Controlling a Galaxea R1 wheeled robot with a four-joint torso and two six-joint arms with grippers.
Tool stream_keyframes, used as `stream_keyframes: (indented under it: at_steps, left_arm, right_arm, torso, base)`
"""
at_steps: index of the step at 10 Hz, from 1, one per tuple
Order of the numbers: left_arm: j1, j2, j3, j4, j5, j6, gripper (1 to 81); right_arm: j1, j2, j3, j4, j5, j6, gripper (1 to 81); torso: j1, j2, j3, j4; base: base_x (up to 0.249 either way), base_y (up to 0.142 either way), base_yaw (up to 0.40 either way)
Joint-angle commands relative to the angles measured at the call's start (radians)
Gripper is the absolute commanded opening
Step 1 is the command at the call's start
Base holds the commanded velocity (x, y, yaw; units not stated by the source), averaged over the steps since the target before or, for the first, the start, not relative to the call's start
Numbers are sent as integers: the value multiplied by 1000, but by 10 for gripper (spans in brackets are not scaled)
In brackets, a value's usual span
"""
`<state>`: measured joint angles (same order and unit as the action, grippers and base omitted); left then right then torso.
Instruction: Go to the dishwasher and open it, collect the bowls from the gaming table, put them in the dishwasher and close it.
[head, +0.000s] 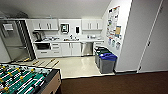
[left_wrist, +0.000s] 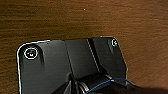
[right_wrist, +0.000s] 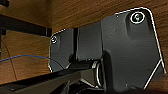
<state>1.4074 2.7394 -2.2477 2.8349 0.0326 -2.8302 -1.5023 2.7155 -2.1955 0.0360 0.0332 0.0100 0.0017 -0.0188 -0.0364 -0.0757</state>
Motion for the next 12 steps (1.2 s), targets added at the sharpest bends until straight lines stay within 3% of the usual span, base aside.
stream_keyframes:
  at_steps: [1,12]
  left_arm:
    - [-64,-18,17,45,69,-50,811]
    - [-64,-29,62,45,70,-50,811]
  right_arm:
    - [53,-12,14,1,-52,-4,811]
    - [55,-15,22,5,-52,2,811]
  torso:
    - [0,0,0,0]
    - [0,0,0,0]
  base:
    - [170,0,0]
    - [182,0,0]
